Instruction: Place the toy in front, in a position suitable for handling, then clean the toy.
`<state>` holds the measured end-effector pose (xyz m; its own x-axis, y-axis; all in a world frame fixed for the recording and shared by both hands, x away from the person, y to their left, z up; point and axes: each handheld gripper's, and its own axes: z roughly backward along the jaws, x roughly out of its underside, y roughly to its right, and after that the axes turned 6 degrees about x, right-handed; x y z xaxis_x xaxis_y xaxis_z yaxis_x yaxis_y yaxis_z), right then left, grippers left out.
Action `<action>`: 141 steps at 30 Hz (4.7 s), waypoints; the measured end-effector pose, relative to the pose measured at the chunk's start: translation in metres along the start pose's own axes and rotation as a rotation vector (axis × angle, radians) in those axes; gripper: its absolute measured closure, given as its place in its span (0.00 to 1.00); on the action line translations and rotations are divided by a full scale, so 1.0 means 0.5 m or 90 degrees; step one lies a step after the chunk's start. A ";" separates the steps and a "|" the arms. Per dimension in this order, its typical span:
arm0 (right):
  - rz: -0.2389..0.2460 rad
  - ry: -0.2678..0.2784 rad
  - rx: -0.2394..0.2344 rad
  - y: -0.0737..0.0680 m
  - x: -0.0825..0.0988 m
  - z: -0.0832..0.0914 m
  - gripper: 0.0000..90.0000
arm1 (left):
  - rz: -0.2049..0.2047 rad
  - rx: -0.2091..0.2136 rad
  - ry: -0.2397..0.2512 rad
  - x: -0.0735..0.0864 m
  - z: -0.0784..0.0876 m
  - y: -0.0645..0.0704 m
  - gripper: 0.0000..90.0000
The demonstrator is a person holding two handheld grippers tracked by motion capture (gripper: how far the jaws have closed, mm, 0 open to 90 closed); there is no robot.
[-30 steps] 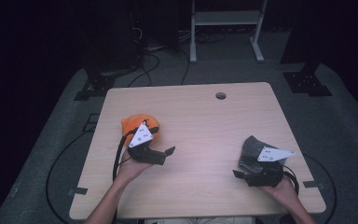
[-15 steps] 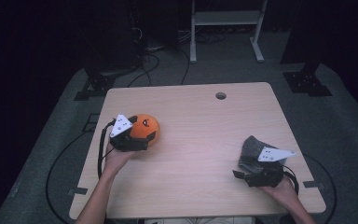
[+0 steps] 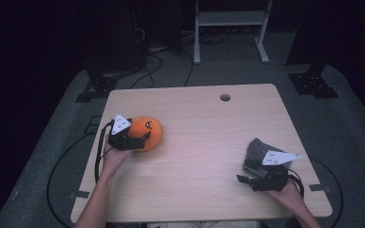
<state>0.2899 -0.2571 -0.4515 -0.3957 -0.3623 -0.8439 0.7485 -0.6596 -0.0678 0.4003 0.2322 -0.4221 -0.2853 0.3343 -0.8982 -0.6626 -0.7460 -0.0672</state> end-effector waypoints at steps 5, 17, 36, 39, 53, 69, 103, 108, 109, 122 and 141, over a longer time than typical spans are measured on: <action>-0.003 0.001 -0.001 0.000 0.000 0.002 0.31 | -0.009 -0.019 -0.040 0.011 -0.017 0.001 0.10; -0.003 0.002 -0.004 -0.002 -0.001 0.004 0.32 | -0.027 -0.056 -0.032 0.022 -0.010 0.013 0.51; -0.021 0.018 0.009 0.009 0.000 0.013 0.32 | -0.003 0.018 0.080 -0.038 0.049 0.069 0.60; -0.021 0.020 0.012 0.010 0.000 0.014 0.32 | -0.009 0.037 0.084 -0.047 0.047 0.084 0.60; -0.029 0.026 0.019 0.018 0.003 0.020 0.32 | -0.042 0.107 0.086 -0.078 0.007 0.161 0.59; -0.025 0.026 0.019 0.016 0.002 0.021 0.32 | -0.065 0.176 0.071 -0.085 -0.040 0.238 0.59; -0.020 0.033 0.017 0.012 -0.001 0.024 0.32 | -0.091 0.240 0.014 -0.063 -0.108 0.335 0.56; -0.021 0.033 0.016 0.011 -0.001 0.023 0.32 | -0.094 0.246 0.016 -0.060 -0.109 0.339 0.55; -0.021 0.033 0.016 0.011 -0.001 0.022 0.32 | -0.092 0.247 0.017 -0.059 -0.109 0.339 0.55; -0.027 0.095 0.076 0.028 -0.037 0.056 0.32 | -0.078 0.257 0.054 -0.065 -0.049 0.286 0.12; -0.006 -0.108 0.198 0.137 -0.067 -0.041 0.38 | -0.096 0.247 0.043 -0.039 -0.047 0.276 0.11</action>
<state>0.3654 -0.2766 -0.4390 -0.5044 -0.4425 -0.7415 0.5574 -0.8227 0.1118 0.3307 0.1092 -0.4242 -0.1278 0.3744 -0.9184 -0.9090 -0.4147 -0.0426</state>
